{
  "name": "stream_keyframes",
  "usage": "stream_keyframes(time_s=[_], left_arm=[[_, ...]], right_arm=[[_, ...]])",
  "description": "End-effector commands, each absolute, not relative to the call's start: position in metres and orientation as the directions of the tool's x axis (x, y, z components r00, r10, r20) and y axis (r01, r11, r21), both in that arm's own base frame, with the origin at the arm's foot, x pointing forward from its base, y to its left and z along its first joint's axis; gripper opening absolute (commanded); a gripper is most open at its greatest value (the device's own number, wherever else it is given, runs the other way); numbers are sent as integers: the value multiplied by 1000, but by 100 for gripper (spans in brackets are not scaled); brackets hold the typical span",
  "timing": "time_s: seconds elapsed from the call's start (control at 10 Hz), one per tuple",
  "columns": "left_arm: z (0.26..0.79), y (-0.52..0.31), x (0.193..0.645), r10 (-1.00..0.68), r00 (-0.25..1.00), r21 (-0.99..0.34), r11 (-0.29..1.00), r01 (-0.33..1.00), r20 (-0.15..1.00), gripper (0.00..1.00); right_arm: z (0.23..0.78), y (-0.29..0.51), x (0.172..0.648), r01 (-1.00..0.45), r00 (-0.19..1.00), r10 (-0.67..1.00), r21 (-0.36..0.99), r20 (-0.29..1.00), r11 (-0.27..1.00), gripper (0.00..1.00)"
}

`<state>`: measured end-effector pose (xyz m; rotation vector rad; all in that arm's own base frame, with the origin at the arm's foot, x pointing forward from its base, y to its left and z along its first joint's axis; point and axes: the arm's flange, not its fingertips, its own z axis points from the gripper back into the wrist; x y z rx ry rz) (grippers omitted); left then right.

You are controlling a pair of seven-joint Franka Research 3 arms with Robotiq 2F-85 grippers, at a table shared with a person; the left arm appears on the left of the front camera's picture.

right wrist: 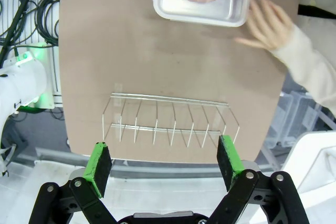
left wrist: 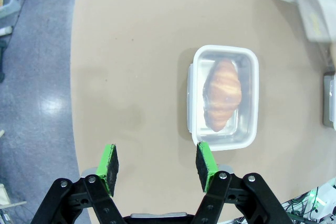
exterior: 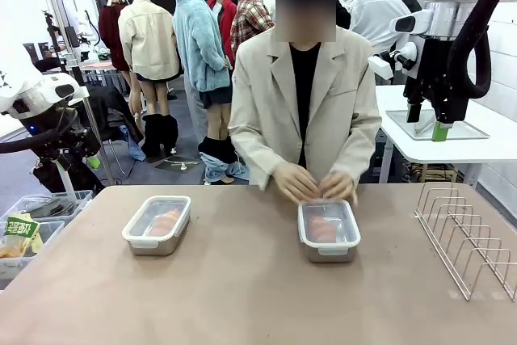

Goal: Place the bread in airtight containers.
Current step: Release when the human grabs the Airtight Container lid.

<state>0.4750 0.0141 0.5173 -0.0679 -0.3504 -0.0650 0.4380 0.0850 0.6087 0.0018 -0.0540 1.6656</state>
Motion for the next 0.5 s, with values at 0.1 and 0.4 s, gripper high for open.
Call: stream_keyframes(time_s=[0.1, 0.4], left_arm=[[519, 15, 474, -45, 939, -38, 997, 61, 342, 77], [519, 15, 474, -45, 939, -38, 997, 61, 342, 77]], right_arm=[[609, 85, 440, -995, -96, 995, -33, 35, -95, 100], [609, 85, 440, -995, -96, 995, -33, 35, -95, 100]])
